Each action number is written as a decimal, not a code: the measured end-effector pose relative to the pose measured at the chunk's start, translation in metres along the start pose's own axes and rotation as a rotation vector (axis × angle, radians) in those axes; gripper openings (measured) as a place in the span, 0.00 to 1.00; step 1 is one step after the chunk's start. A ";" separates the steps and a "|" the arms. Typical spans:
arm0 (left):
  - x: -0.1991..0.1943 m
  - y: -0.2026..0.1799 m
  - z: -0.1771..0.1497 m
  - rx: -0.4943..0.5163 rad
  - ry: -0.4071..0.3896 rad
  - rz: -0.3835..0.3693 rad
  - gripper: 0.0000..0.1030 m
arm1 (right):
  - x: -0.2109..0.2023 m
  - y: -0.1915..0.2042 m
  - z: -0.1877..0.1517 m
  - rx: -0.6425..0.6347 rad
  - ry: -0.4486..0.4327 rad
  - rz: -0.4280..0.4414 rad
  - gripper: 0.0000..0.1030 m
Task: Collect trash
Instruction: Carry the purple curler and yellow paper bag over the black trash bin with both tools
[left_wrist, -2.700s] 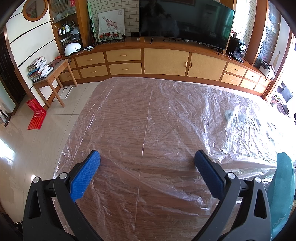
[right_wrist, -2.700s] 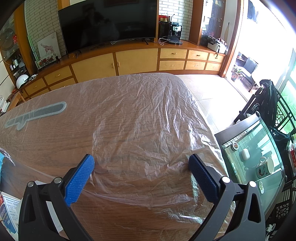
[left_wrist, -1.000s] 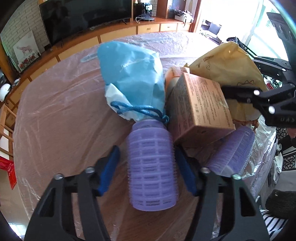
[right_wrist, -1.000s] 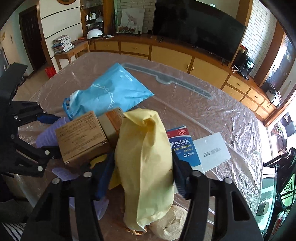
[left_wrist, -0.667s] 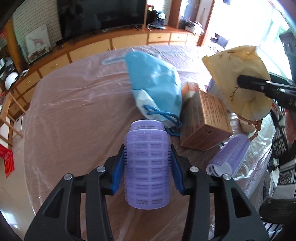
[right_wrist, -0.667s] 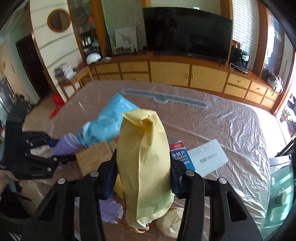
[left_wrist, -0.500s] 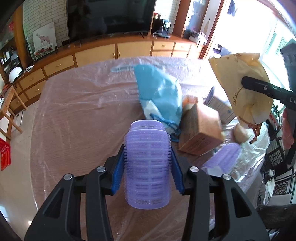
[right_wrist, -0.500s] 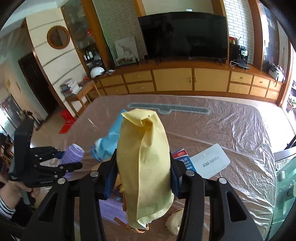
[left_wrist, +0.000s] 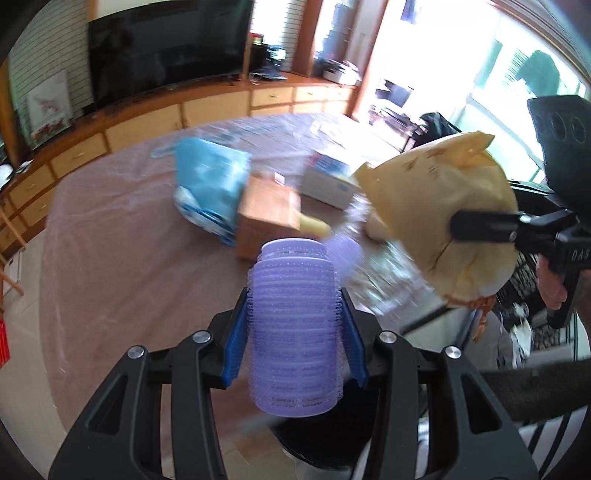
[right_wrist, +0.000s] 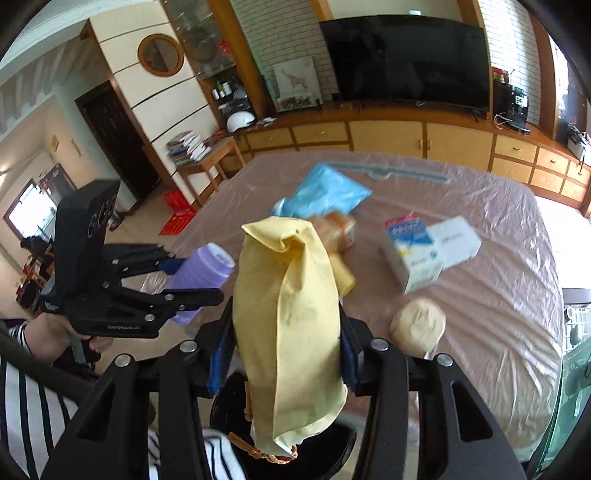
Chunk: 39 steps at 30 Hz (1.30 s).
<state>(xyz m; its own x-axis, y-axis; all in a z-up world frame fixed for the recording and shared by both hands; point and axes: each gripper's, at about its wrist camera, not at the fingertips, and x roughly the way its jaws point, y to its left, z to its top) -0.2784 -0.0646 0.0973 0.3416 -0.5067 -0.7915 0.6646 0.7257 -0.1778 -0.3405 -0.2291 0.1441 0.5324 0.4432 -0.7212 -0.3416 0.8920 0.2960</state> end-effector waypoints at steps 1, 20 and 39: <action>0.000 -0.006 -0.005 0.008 0.010 -0.015 0.45 | 0.000 0.003 -0.006 -0.003 0.013 0.004 0.45; 0.073 -0.049 -0.103 0.088 0.291 -0.057 0.45 | 0.054 0.010 -0.131 0.059 0.307 0.008 0.45; 0.118 -0.043 -0.119 0.089 0.364 0.085 0.45 | 0.119 -0.004 -0.155 0.139 0.305 -0.131 0.45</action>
<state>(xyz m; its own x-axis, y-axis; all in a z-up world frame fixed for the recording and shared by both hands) -0.3457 -0.1003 -0.0582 0.1498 -0.2366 -0.9600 0.7048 0.7065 -0.0642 -0.3955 -0.1937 -0.0400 0.3016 0.2959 -0.9063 -0.1655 0.9524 0.2559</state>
